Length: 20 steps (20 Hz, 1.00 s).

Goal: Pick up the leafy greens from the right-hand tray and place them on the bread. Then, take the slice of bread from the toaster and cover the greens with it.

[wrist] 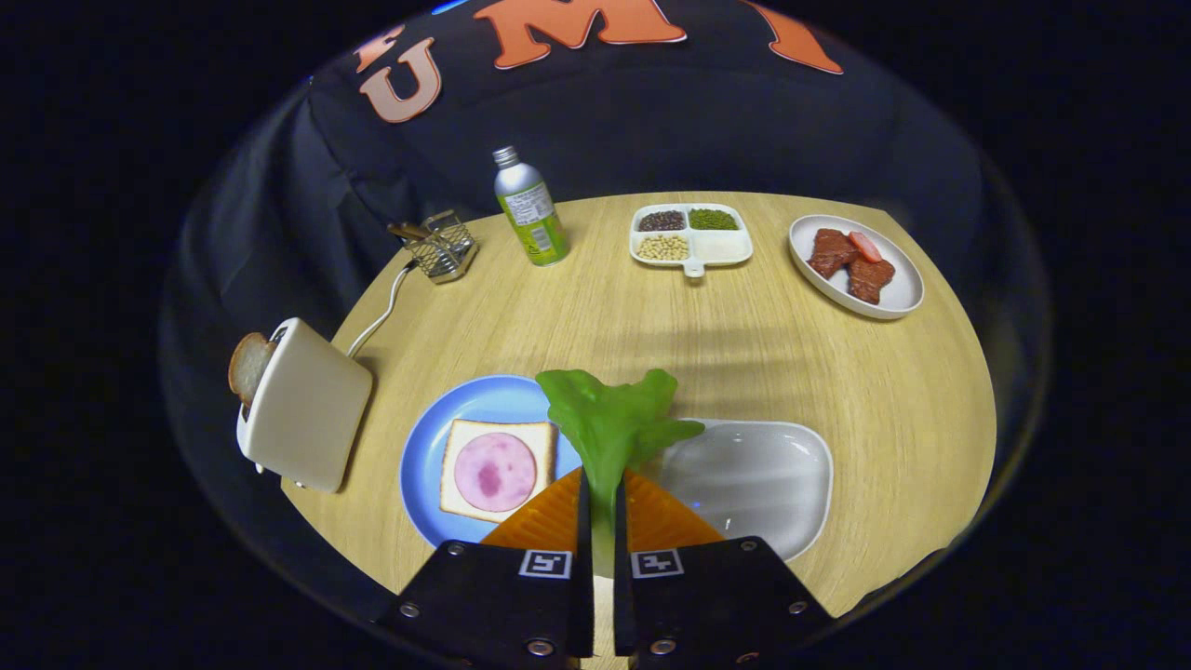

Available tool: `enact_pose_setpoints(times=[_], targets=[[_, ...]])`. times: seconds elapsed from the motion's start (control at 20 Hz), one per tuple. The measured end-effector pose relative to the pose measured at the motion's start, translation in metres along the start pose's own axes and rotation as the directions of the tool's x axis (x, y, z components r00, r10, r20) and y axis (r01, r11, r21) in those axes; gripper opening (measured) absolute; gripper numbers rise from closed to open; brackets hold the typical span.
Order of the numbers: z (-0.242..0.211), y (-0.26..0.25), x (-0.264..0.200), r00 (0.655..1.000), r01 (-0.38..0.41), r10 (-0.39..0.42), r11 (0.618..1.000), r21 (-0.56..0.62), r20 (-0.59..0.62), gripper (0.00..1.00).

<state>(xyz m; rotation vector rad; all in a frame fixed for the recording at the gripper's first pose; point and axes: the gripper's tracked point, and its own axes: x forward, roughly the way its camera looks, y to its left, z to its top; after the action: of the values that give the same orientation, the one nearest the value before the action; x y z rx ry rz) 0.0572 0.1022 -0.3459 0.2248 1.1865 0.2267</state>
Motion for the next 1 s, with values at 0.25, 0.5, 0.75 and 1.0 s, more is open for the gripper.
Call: enact_pose_setpoints(times=[0.25,0.5,0.75,1.0], targets=[[-0.001,0.04,0.013,0.998,-0.067,0.067,0.997,-0.049,0.001,0.09],[-0.003,0.062,0.03,0.997,-0.072,0.071,0.992,-0.107,-0.012,0.12],[-0.009,0.074,0.04,0.997,-0.072,0.068,0.986,-0.148,-0.034,0.16],[-0.013,0.076,0.044,0.997,-0.067,0.059,0.982,-0.176,-0.05,0.3]])
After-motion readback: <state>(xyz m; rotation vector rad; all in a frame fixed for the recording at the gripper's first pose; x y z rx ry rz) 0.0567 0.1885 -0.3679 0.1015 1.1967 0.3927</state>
